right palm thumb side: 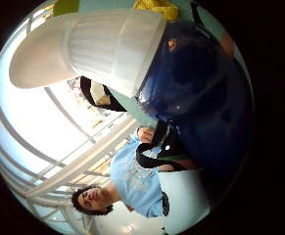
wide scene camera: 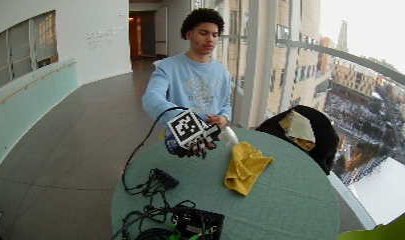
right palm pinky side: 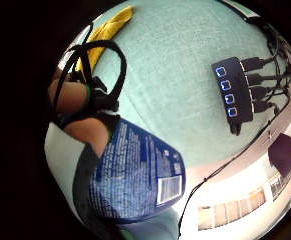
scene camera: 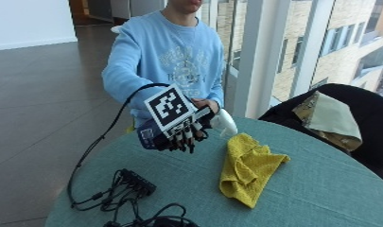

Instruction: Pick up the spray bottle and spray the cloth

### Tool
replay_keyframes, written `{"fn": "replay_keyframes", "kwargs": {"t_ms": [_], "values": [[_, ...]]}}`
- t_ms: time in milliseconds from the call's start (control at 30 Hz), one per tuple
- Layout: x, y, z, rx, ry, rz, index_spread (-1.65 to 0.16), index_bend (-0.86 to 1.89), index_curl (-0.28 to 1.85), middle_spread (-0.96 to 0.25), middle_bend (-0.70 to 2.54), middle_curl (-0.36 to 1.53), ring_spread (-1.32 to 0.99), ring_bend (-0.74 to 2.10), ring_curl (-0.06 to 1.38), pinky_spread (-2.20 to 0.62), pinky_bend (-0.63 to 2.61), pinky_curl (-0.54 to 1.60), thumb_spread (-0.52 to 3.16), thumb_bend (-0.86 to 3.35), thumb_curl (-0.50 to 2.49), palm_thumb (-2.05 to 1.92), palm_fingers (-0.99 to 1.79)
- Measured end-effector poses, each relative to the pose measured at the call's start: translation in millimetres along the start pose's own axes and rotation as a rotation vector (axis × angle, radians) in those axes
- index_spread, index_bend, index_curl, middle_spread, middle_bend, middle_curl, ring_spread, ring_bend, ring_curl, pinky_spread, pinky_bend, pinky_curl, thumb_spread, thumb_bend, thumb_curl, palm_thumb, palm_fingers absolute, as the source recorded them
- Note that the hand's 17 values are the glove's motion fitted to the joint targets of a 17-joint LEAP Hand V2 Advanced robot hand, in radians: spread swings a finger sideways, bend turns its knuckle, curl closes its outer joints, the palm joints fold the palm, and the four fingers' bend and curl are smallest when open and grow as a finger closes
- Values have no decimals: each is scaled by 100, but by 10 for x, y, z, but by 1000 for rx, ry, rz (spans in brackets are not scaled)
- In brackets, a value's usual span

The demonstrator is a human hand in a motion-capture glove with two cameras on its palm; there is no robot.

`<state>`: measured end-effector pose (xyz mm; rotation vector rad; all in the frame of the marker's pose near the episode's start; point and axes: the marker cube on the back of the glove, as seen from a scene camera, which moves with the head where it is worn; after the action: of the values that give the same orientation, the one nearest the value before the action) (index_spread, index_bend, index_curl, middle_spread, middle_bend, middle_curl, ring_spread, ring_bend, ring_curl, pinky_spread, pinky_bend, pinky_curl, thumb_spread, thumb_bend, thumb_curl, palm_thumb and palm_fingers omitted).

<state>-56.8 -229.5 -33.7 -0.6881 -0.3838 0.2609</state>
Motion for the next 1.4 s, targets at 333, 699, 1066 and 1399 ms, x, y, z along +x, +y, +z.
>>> {"fn": "replay_keyframes", "kwargs": {"t_ms": [333,699,1066,1399], "values": [[-118,32,62,54,-19,-68,-18,13,33,-6,27,46,5,44,39,17,23,37,90,-3,59,78,111],[-842,279,143,293,-221,-431,-18,13,33,-6,27,46,5,44,39,17,23,37,91,-3,58,78,111],[-1883,336,686,515,-439,-854,-19,13,34,-6,26,46,4,43,39,16,24,37,90,-2,58,79,110],[-2439,19,1329,504,-470,-967,-19,13,34,-7,26,46,3,43,39,16,23,37,89,-3,59,79,109]]}}
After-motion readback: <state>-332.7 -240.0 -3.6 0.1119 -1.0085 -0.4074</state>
